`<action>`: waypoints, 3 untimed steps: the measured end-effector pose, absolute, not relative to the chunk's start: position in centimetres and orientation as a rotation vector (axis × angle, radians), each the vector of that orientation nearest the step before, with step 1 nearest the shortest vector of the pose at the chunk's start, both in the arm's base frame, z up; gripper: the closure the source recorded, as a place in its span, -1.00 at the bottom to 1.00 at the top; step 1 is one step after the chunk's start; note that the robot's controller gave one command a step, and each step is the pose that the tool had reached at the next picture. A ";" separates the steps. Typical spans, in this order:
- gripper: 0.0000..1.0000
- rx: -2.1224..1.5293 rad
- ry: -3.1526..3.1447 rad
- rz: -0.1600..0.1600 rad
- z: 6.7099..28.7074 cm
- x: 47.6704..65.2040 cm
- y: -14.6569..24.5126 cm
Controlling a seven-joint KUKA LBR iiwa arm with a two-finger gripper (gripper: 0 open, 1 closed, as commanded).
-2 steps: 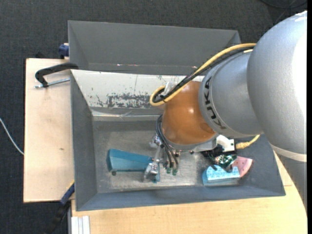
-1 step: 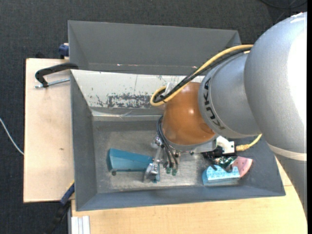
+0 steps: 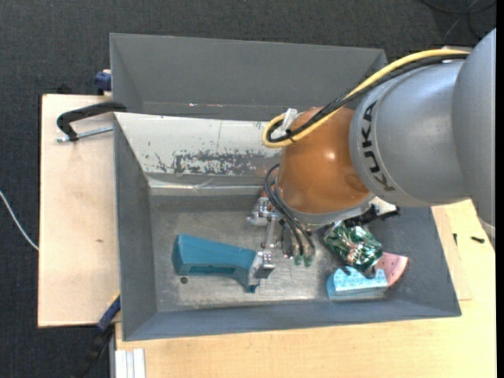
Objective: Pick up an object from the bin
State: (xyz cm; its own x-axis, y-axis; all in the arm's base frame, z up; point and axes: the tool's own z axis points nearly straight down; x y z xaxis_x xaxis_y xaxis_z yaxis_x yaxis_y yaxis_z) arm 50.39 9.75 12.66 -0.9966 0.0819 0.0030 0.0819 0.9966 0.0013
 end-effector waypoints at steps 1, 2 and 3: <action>-1.00 -0.122 -3.156 -0.006 14.5 50.5 8.9; -1.00 -0.244 -3.134 -0.003 8.5 50.1 11.3; 1.00 -0.233 -3.140 -0.012 7.4 49.6 7.9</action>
Offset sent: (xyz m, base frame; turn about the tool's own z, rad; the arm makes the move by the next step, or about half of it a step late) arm -0.0042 0.0237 -0.0566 0.0786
